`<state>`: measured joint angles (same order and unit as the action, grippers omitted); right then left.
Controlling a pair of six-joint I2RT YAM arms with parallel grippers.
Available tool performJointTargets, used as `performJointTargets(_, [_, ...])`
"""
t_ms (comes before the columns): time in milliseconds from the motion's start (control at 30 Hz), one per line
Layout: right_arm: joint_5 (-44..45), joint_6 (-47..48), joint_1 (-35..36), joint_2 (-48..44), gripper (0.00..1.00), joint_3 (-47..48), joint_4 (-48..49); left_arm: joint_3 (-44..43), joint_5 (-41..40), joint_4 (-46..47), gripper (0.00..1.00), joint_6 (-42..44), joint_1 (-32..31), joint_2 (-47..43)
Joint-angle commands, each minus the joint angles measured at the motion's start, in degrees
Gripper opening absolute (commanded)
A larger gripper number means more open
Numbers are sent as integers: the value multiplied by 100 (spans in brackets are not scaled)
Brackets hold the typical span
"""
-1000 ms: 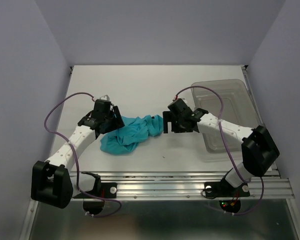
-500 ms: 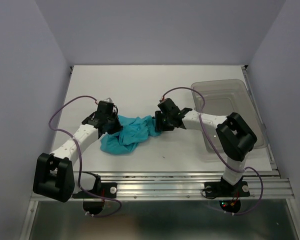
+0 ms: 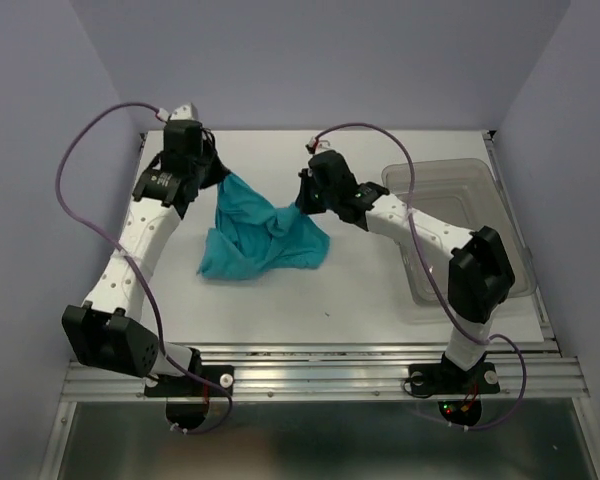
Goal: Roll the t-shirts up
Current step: Flatten out the T-shirt at the center of the board.
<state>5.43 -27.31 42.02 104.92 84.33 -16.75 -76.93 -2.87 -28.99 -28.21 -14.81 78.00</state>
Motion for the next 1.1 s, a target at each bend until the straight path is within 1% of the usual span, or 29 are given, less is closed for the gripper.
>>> performJointTargets(0, [677,445,-71,-612,1,996,120,-1908,-275,-273,0,552,469,153])
performJointTargets(67, [810,498,-71,-788,1,1435,111,-2456,-161,-379,0,606,697,268])
performJointTargets(100, [958,542,-71,-841,1,1567,120,-2894,-100,-396,0,632,768,277])
performJointTargets(200, [1205,665,-71,-1069,1,2016,120,-3432,67,-318,0,623,970,243])
performJointTargets(300, [1381,771,-71,-1324,1,2035,181,-3435,155,-142,0,676,980,23])
performJointTargets(333, [1399,780,-71,-1560,1,1930,216,-3365,173,-63,0,685,989,-56])
performJointTargets(367, [1399,789,-71,-1685,1,1798,260,-3242,217,-10,0,694,989,-143])
performJointTargets(467, [1172,736,-71,-2229,1,982,418,-2479,261,157,0,702,989,-565])
performJointTargets(500, [962,649,-71,-2361,1,466,436,-1859,261,209,0,711,989,-827])
performJointTargets(533, [847,578,-71,-2493,1,165,445,-1504,452,314,0,703,989,-952])
performJointTargets(600, [618,420,-71,-2870,1,-520,445,-731,498,403,0,659,989,-1329])
performJointTargets(633, [504,193,-71,-2985,1,-1263,445,64,533,490,0,615,997,-1435])
performJointTargets(667, [477,52,-71,-3161,1,-1627,445,481,621,535,6,562,997,-1576])
performJointTargets(700, [442,-193,-71,-3223,1,-1961,436,1182,761,587,23,475,997,-1612])
performJointTargets(733, [441,-344,-71,-3259,26,-2269,349,1450,919,657,66,439,997,-1612])
performJointTargets(767, [485,-450,-71,-3294,45,-2768,296,1687,1181,667,83,421,989,-1577])
performJointTargets(800, [624,-642,-71,-3346,52,-2973,243,1985,1271,667,95,404,997,-1490])
performJointTargets(833, [739,-740,-71,-3382,55,-3237,104,2075,1324,632,99,404,997,-1454])
performJointTargets(867, [836,-793,-71,-3417,58,-3317,41,2137,1290,623,99,412,989,-1428])
performJointTargets(933, [1055,-820,-71,-3505,60,-3388,-56,2173,1028,588,98,447,989,-1375])
performJointTargets(1000, [1127,-759,-71,-3523,60,-3336,-82,2129,807,553,95,456,989,-1287])
performJointTargets(1033, [1135,-689,-71,-3479,60,-3240,-82,2059,615,535,90,456,997,-1191])
performJointTargets(1067, [1109,-653,-71,-3427,60,-3239,-82,2024,534,526,87,422,989,-1190])
